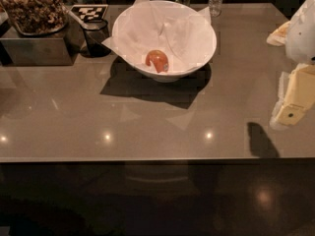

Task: Pick apple from white bowl

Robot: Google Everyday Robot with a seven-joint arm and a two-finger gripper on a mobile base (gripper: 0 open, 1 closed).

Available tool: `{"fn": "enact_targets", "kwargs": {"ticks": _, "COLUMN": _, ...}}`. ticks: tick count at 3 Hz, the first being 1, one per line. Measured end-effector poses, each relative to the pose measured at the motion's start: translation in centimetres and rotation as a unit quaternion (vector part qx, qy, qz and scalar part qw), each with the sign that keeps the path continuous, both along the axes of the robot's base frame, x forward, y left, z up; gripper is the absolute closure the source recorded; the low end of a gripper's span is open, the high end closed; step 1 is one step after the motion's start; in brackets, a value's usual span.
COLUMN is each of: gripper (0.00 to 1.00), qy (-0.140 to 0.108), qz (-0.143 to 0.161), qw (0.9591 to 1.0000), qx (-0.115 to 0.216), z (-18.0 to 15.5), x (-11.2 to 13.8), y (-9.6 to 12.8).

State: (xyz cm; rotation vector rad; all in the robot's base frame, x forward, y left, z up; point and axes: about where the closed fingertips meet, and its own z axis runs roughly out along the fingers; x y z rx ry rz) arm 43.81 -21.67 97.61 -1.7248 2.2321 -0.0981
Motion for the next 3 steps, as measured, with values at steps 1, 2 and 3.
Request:
{"fn": "enact_targets", "kwargs": {"ticks": 1, "gripper": 0.0, "qy": 0.0, "qz": 0.0, "qw": 1.0, "qx": 0.0, "z": 0.0, "x": 0.0, "y": 0.0}}
{"fn": "enact_targets", "kwargs": {"ticks": 2, "gripper": 0.0, "qy": -0.01, "qz": 0.009, "qw": 0.9999, "qx": 0.008, "z": 0.6, "x": 0.4, "y": 0.5}}
{"fn": "enact_targets", "kwargs": {"ticks": 3, "gripper": 0.0, "qy": -0.02, "qz": 0.046, "qw": 0.9981, "qx": 0.034, "z": 2.1, "x": 2.8, "y": 2.4}}
